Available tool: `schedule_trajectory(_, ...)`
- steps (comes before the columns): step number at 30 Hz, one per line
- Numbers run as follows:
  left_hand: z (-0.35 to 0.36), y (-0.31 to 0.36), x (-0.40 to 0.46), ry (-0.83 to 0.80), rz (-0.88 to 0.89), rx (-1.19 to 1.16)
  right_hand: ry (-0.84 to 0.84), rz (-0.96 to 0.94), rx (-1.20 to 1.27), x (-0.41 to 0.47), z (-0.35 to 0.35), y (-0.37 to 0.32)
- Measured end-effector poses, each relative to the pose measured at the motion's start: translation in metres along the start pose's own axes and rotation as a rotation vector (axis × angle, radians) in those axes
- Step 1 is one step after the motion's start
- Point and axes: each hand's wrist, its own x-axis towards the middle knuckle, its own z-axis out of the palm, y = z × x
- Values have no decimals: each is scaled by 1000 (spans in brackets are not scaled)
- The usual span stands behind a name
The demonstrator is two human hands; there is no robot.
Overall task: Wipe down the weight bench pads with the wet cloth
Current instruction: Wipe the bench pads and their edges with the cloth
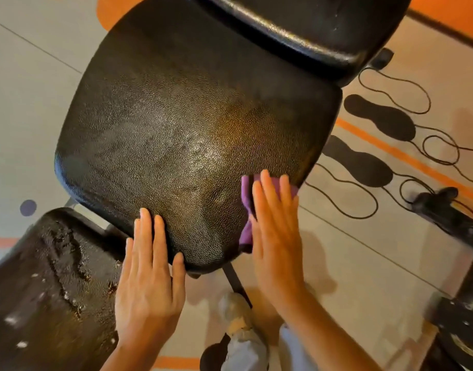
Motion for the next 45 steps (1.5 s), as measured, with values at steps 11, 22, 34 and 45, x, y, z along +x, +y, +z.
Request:
schedule_trajectory(11,-10,3,1,-41,-17,-102,26,65,-68,10,-13,9)
schedule_trajectory(22,-25,86,125,-2,472,-178,52,117,-9,21,-12,10)
schedule_trajectory(34,-6,104,154,-40,547,-5,130,222,121,49,-22,21)
schedule_trajectory(45,-11,111,150,-80,503,-62,247,354,347,90,-24,36)
